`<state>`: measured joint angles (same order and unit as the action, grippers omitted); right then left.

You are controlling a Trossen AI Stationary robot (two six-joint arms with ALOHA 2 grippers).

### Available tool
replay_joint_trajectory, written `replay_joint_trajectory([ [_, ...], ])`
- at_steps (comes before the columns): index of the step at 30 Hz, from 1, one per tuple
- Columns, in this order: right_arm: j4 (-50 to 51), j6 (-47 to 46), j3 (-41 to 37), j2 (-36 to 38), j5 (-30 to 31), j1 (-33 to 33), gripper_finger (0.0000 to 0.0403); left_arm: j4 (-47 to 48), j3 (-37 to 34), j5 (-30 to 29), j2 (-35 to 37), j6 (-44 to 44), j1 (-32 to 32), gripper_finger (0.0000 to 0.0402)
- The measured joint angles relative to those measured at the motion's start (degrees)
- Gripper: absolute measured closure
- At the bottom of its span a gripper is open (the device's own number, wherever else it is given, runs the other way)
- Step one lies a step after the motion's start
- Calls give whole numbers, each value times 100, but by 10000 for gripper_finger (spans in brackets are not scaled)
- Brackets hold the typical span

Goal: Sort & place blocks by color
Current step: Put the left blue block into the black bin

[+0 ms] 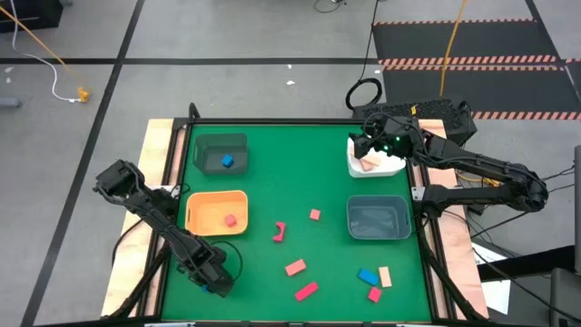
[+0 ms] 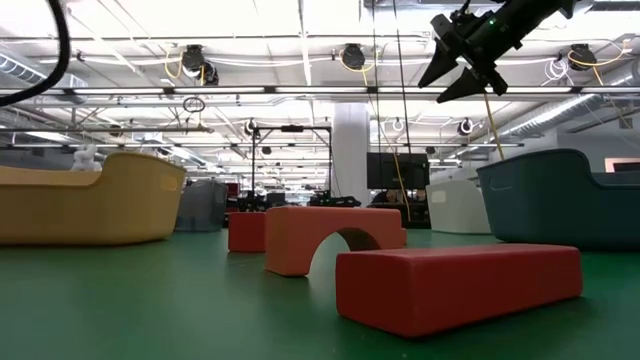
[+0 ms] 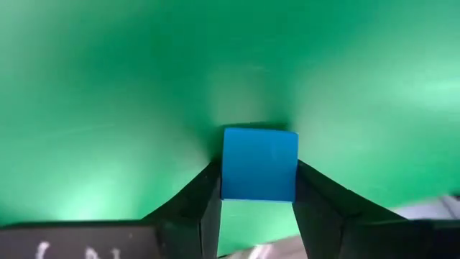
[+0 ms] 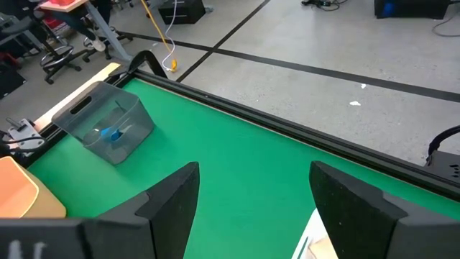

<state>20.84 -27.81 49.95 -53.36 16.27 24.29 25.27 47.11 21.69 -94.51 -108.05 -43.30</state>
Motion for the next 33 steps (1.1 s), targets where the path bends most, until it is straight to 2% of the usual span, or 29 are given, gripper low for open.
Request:
replay_joint_trajectory([
  [2,-1,1,0,0,0,-2,149,-429,0,-118,-3,77,45,268],
  [4,0,0,0,0,0,-2,149,-907,0,-492,12,247,101,268],
  [9,0,1,0,0,0,-1,149,-2117,4,-2003,203,944,387,268],
  [13,-1,0,0,-2,-2,0,149,-2515,4,-2753,389,1735,833,268],
  [18,-2,0,0,-2,-3,0,149,-2681,7,-3084,721,3030,1616,268],
  [33,0,1,0,-2,-2,-1,149,-2590,11,-3097,1735,7347,4650,268],
])
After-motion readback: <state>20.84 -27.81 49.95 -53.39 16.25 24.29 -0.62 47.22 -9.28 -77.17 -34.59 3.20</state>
